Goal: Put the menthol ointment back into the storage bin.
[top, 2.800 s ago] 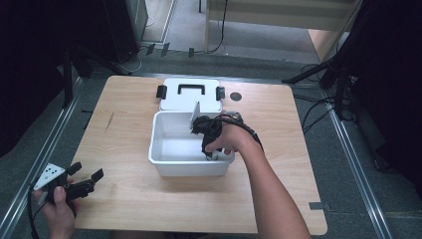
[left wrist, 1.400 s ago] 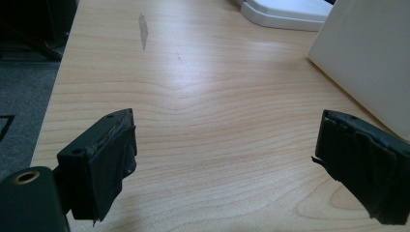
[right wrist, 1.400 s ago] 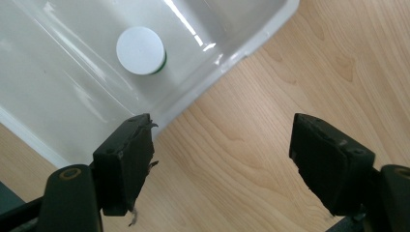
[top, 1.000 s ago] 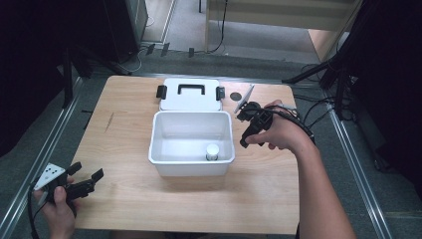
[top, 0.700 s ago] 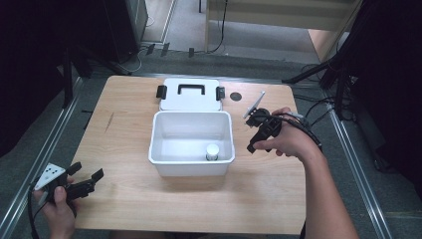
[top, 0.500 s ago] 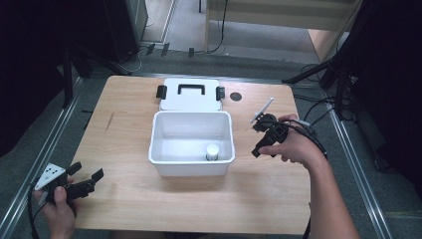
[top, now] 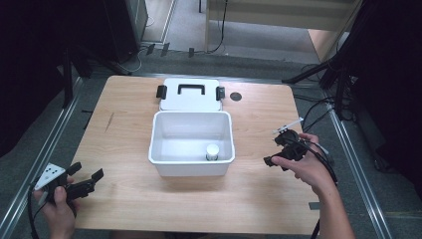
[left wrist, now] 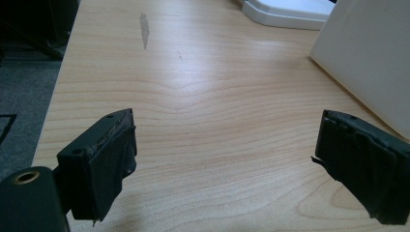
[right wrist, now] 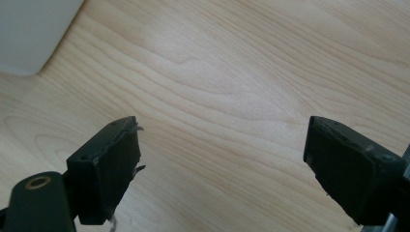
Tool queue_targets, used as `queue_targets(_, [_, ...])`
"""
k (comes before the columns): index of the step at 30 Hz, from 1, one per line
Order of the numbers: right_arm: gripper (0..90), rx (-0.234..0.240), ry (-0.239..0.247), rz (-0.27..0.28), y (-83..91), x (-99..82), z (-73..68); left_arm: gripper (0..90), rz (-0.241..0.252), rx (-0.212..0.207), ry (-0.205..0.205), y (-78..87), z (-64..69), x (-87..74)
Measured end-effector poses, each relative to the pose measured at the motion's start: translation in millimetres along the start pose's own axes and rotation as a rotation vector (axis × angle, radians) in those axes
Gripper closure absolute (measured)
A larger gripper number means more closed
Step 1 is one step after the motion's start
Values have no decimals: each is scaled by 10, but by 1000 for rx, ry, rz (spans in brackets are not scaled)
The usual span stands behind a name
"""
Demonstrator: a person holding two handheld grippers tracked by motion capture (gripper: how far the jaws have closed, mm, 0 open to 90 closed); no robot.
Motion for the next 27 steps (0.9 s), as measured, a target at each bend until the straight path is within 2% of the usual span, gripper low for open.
queue_targets(2, [134,-16,-23,46,-7,-53,46,83,-1,0,0,1,1,-1])
queue_targets(3, [134,-16,-23,46,-7,-53,46,83,-1,0,0,1,0,-1])
queue_targets(4, [134,-12,-44,99,-12,-106,71,83,0,1,0,1,0,0])
queue_targets(6, [133,-4,-62,147,-24,-164,87,82,0,3,-2,0,1,0])
queue_targets(9, [133,-18,-90,197,-57,-272,95,83,-2,4,-3,1,1,-2])
queue_targets(10, [133,-18,-90,197,-57,-272,95,83,-2,4,-2,1,1,-1])
queue_targets(13, [132,-35,-117,254,-97,-380,101,83,-3,3,0,0,-1,-2])
queue_targets(14, [132,-44,-133,296,-125,-451,119,82,1,5,2,-2,1,0])
queue_targets(15, [132,-44,-133,296,-125,-451,119,82,-1,5,1,-1,1,0])
queue_targets(17, [132,-49,-166,333,-149,-527,140,83,-3,6,-1,-1,1,-1])
queue_targets(19, [132,-32,-195,365,-175,-604,147,82,-4,9,-3,0,0,-3])
queue_targets(21, [132,-28,-214,404,-189,-678,158,82,-5,9,-5,-3,3,-4])
queue_targets(22, [131,-36,-231,454,-181,-746,190,83,-5,11,-4,-6,6,-4])
queue_targets(23, [131,-36,-231,454,-181,-746,190,82,-5,11,-4,-6,6,-4])
queue_targets(25, [131,-63,-277,509,-153,-810,269,83,-5,11,-6,-6,7,-4])
queue_targets(27, [131,-59,-333,565,-127,-872,346,83,-7,11,-8,-6,8,-6])
Point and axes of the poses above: each handheld gripper's, and its own axes: y roughly backward along the jaws, x roughly out of its top, z roughly to its right, the point moved 9 cm from there along -y, roughly forward along the jaws, and after that the axes turned 3 degrees about -x, right-handed, at the moved point
